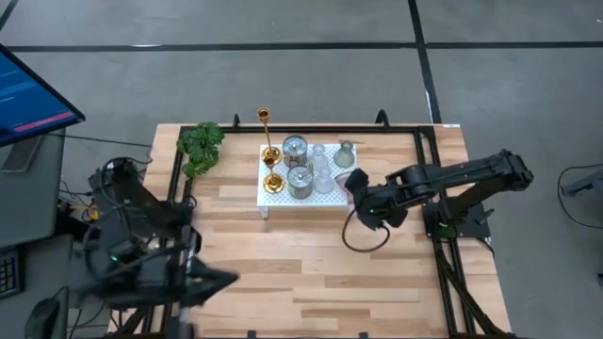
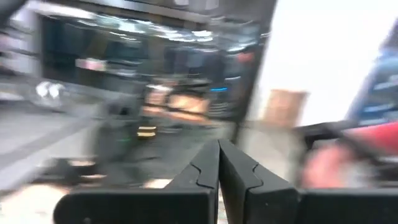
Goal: Pick & Place candle stick holders
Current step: Put the purple glass candle holder on the shelf
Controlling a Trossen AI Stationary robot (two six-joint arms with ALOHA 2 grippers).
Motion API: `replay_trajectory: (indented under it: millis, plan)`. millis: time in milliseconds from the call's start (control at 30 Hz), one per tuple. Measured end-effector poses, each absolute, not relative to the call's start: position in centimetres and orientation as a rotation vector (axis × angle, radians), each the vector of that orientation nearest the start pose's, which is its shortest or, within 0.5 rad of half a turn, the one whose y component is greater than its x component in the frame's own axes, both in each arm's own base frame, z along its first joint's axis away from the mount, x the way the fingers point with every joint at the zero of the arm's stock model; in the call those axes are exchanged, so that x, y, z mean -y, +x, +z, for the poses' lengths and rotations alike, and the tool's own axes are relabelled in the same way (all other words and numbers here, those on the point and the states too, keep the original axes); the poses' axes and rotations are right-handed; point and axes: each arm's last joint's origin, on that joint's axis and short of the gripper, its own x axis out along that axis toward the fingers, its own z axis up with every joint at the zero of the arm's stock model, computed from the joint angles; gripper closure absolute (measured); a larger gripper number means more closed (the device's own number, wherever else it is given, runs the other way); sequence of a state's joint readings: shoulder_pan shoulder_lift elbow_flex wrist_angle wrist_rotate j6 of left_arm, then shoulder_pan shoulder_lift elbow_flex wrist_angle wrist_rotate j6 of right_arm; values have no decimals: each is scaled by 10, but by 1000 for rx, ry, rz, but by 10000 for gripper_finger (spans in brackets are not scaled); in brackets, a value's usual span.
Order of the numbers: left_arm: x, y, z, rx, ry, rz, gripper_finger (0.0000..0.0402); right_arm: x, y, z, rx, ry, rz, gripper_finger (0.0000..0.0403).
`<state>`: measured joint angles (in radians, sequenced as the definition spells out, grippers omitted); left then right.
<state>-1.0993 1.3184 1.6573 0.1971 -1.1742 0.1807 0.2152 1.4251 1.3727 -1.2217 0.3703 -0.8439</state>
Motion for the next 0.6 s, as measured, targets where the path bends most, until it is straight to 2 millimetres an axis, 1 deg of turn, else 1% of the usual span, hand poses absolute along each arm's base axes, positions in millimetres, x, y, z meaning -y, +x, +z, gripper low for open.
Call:
replay_trajectory:
  millis: [67, 100, 200, 300, 367, 433, 500, 567, 600]
  plan:
    - [191, 123, 537, 247, -385, -26, 398, -48, 254, 320, -1233, -1105, 419, 133]
    - [189, 121, 535, 252, -412, -55, 398, -49, 255, 318, -1238, -1111, 427, 133]
    - [184, 119, 526, 239, -441, -47, 398, -48, 263, 311, -1264, -1108, 432, 133]
    - [181, 122, 517, 229, -420, -22, 398, -46, 271, 306, -1265, -1087, 416, 133]
    - [180, 123, 513, 225, -412, -13, 398, -46, 273, 304, -1269, -1070, 403, 133]
    - [179, 123, 509, 222, -415, -16, 398, -47, 278, 305, -1226, -1052, 372, 133]
    - [182, 121, 504, 213, -411, -31, 398, -48, 276, 308, -1202, -1049, 359, 133]
    - [186, 118, 497, 200, -419, -85, 398, -50, 276, 316, -1160, -1064, 354, 133]
    - [189, 116, 493, 196, -434, -125, 398, -50, 273, 318, -1171, -1080, 369, 133]
